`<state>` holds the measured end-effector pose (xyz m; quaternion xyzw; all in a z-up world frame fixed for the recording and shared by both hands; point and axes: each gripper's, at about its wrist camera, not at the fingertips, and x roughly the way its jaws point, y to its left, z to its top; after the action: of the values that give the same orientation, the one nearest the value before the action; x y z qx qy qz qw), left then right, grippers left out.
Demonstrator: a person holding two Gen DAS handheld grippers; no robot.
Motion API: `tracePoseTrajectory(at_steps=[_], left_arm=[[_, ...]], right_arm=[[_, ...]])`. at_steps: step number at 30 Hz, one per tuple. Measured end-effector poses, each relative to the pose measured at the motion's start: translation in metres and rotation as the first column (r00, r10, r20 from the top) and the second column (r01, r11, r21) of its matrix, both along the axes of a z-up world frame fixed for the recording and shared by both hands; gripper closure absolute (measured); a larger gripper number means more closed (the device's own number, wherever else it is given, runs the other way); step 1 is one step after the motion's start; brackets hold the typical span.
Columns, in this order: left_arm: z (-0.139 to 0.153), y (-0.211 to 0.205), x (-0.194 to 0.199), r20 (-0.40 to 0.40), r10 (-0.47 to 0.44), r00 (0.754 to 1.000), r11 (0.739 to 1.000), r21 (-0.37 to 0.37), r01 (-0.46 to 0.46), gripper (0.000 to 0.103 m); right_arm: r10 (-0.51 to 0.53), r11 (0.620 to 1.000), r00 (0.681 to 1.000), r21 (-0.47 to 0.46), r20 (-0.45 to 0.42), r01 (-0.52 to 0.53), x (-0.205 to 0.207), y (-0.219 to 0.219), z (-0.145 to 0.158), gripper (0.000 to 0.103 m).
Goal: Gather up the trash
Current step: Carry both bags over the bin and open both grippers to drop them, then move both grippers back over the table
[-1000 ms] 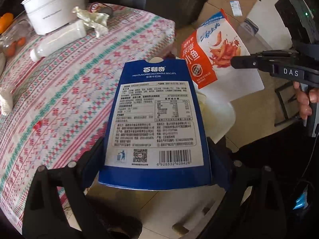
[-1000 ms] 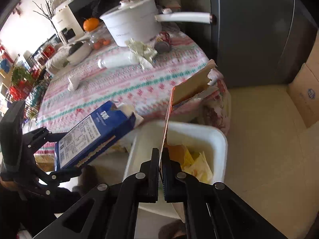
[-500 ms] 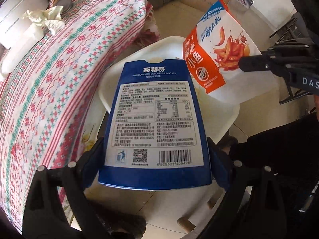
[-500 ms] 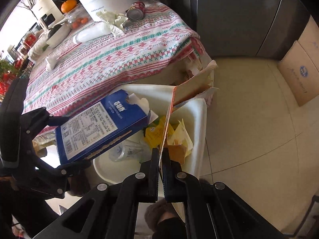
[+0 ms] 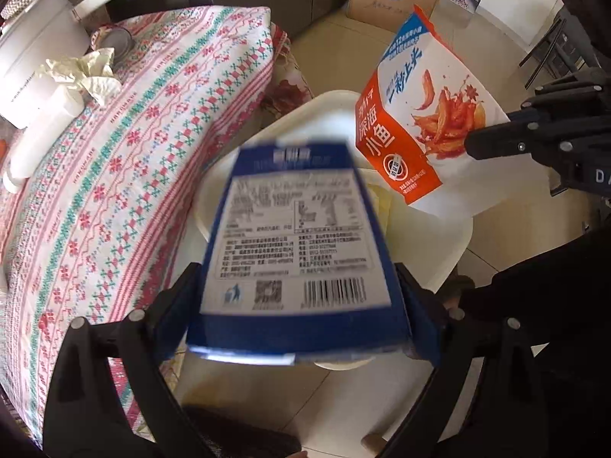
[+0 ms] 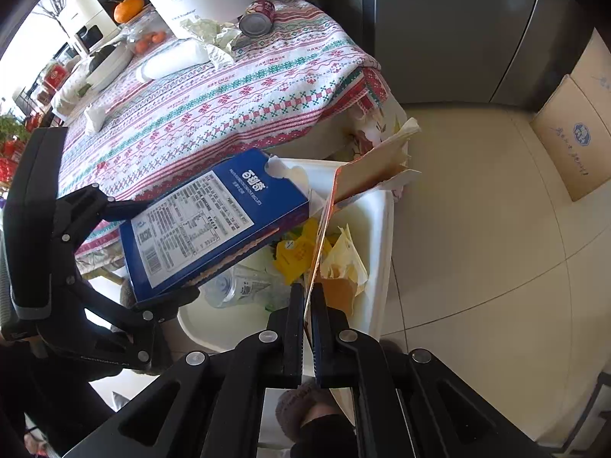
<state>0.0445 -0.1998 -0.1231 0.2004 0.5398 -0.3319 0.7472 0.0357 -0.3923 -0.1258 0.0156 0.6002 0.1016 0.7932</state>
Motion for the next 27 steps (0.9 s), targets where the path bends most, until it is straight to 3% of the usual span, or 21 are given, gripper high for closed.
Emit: tracePoseTrajectory(at_steps=[10, 14, 15, 27], left_arm=[[0.021, 0.032, 0.006, 0.036, 0.056, 0.998, 0.998, -0.032, -0.055, 0.006], [0.027, 0.050, 0.007, 0.055, 0.100, 0.993, 0.994, -0.040, -0.098, 0.006], [0.030, 0.056, 0.009, 0.059, 0.113, 0.992, 0.993, -0.043, -0.110, 0.006], [0.043, 0.122, 0.038, 0.111, 0.301, 0.947, 0.953, -0.064, -0.296, 0.006]], right_arm=[[-0.002, 1.000, 1.000, 0.012, -0.010, 0.002, 0.006, 0.006, -0.003, 0.095], [-0.051, 0.998, 0.998, 0.038, -0.019, 0.052, 0.010, 0.005, 0.001, 0.038], [-0.060, 0.997, 0.998, 0.045, -0.010, 0.060, 0.010, 0.005, 0.004, 0.036], [-0.024, 0.998, 0.998, 0.057, 0.052, 0.021, 0.023, 0.037, 0.023, 0.032]])
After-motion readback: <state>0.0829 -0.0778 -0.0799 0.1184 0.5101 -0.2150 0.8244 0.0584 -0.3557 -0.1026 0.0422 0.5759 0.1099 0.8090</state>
